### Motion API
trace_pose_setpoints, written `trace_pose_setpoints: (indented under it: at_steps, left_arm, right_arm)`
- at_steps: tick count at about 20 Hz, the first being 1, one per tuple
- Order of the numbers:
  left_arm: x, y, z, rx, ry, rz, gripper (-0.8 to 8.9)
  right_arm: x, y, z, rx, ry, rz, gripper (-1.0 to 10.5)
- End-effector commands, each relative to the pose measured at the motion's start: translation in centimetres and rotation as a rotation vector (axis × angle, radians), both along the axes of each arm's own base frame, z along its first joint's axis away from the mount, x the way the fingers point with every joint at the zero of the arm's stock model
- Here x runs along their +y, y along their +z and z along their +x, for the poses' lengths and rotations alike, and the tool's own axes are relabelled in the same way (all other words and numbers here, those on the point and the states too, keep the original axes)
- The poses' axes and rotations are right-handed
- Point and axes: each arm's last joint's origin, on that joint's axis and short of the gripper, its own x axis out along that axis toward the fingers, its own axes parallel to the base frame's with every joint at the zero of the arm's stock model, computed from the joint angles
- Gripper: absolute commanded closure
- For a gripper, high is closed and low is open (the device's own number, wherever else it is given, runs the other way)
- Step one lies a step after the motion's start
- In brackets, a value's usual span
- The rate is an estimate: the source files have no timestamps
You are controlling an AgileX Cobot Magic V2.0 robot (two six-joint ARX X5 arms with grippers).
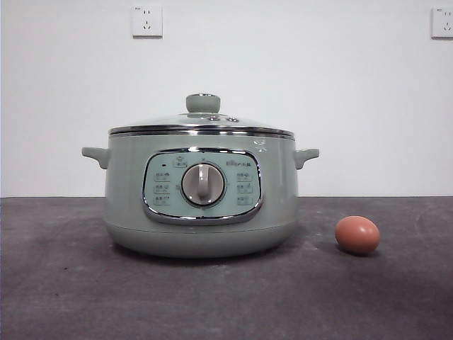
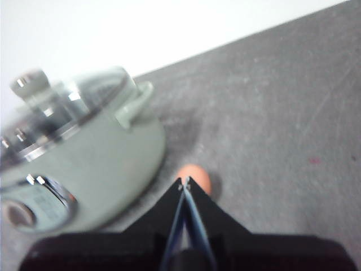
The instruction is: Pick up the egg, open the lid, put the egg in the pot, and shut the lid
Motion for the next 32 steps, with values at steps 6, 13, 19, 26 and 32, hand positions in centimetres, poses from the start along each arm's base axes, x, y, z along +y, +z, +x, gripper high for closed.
trace_pose_setpoints:
  at_steps: [6,13,19,26,32]
  left_arm:
    - [-0.2,4.7,-1.4,-0.047,-0.066,-0.050,8.19]
    - [-0.5,8.6,-2.3,0.026,-0.192,-0.030,8.19]
    - [-0.9,11.5,-2.6,0.137,-0.349,0.037,8.19]
    - [-1.1,14.1,-2.5,0.290,-0.507,0.071,8.20]
    - [-1.2,14.6,-2.4,0.376,-0.536,0.068,8.05]
  right_arm:
    - [0.0,5.1,-0.6,0.000,0.022,0.000,9.6]
    - [0.4,9.5,-0.5,0.157,0.189,-0.166,9.6]
    - [0.5,12.9,0.0,0.324,0.308,-0.299,9.6]
    - [0.6,15.4,0.7,0.562,0.398,-0.366,9.6]
    - [0.6,15.4,0.9,0.620,0.406,-0.362,9.3]
